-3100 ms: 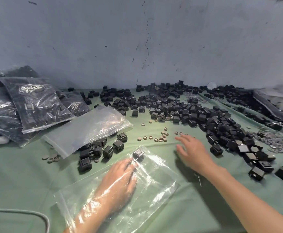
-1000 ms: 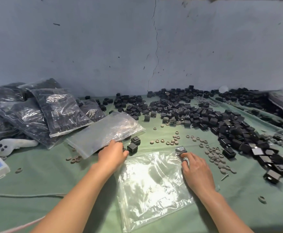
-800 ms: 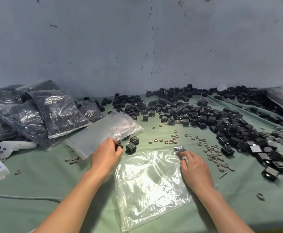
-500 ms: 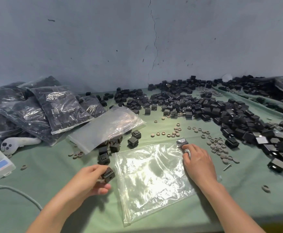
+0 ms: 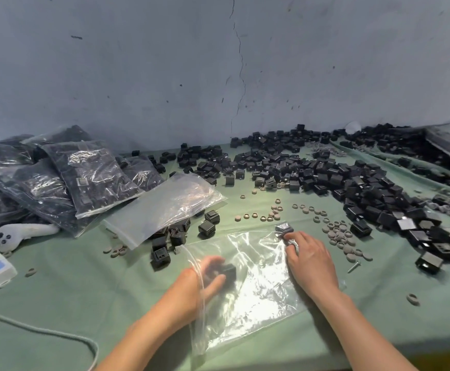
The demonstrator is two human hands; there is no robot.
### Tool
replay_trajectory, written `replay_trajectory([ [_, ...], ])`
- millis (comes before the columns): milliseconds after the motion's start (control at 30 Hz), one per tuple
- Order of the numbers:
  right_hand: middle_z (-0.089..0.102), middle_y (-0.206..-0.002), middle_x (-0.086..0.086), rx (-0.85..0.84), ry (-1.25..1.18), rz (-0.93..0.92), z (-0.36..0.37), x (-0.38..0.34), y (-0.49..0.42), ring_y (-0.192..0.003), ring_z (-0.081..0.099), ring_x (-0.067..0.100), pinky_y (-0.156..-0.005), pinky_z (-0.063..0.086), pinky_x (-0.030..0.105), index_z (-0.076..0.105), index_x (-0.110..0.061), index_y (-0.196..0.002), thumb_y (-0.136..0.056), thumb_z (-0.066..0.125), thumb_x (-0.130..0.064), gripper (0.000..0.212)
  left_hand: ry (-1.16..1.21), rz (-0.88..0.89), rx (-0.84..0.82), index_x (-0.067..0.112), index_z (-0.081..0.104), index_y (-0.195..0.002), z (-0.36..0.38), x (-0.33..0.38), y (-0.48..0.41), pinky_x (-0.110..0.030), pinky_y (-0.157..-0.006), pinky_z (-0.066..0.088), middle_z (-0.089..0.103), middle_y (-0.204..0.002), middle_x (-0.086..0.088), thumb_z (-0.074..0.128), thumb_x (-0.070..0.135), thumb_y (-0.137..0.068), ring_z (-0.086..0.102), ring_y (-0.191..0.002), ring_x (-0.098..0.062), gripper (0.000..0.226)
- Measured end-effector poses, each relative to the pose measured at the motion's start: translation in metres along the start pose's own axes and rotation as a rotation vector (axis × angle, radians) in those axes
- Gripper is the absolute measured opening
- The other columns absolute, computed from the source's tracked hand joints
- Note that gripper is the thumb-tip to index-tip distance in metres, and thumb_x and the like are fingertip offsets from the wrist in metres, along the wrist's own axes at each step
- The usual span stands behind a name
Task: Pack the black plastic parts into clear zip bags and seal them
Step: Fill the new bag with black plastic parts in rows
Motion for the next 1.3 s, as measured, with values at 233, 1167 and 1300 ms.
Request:
replay_trajectory([
  [233,0.057,-0.135,-0.008,-0.008,-0.045,0.025,-0.002,0.003,0.002,-0.125,0.045,0.013,-0.111,0.032,0.034,0.055,-0.029,-0.132,-0.103,0.037,-0.027,0.034,-0.545,0.146,0.083,0.021,0.047,-0.142,0.024,0.029,-0.035,-0.023,-0.104,0.038,0.050,-0.137,-0.001,0.028,0.032,-0.108,0.047,-0.120,-0.011,0.040],
  [1167,0.062,-0.123,-0.018,-0.049,-0.357,0.043,-0.019,0.025,-0.007,-0.119,0.053,0.004,-0.107,0.041,0.030,0.063,-0.031,-0.126,-0.104,0.042,-0.017,0.034,-0.341,0.444,0.017,0.045,0.041,-0.128,0.048,0.033,-0.022,-0.012,-0.092,0.049,0.047,-0.134,0.028,0.037,0.047,-0.103,0.050,-0.114,0.013,0.025],
  [1300,0.063,-0.126,-0.015,-0.064,-0.340,0.030,-0.020,0.024,-0.007,-0.122,0.053,0.008,-0.110,0.042,0.036,0.064,-0.030,-0.127,-0.104,0.041,-0.017,0.035,-0.497,0.432,0.014,0.049,0.041,-0.131,0.056,0.039,-0.021,-0.022,-0.102,0.044,0.037,-0.140,0.032,0.021,0.061,-0.102,0.040,-0.123,0.013,0.037],
])
Point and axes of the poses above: each hand's wrist, its own y-axis away from the middle knuckle, its own z-axis out of the palm, x = y × z, the point moved 7 cm from there along -y, towards the middle knuckle
